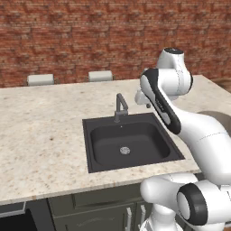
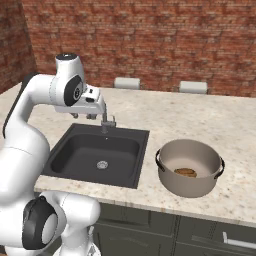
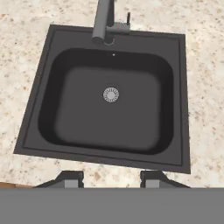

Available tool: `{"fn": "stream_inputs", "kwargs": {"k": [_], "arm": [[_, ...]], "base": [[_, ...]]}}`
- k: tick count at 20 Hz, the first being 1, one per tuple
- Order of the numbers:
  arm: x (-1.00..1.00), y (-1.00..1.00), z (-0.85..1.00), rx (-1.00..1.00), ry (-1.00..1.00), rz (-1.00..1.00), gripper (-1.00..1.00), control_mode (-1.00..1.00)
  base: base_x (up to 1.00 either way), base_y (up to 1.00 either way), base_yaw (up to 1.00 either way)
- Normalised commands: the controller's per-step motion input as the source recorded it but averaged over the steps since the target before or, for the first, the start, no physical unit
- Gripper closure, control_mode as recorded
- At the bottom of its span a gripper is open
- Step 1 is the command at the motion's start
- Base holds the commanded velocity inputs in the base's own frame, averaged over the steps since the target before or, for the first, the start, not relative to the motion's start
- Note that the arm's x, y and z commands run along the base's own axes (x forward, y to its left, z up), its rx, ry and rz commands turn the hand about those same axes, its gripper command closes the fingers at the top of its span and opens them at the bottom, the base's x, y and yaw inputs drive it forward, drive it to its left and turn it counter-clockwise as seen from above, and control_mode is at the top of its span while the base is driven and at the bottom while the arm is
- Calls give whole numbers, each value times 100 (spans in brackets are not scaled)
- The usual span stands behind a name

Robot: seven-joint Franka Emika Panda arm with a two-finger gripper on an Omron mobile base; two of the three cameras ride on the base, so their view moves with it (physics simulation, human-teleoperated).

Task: Dump the potato from the pot into the sink. Then turn on the water and wash the potato. Then turn off the water and put the potato back in the pot.

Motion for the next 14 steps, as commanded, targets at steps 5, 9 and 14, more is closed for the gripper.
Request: {"fn": "stream_inputs", "kwargs": {"k": [5,9,14], "arm": [[-8,-18,0,2,-2,-8,-100,-100],[-17,-39,0,5,0,-23,-100,-100],[-21,-51,-1,6,2,-31,-100,-100]], "base": [[0,0,0],[0,0,0],[0,0,0]]}}
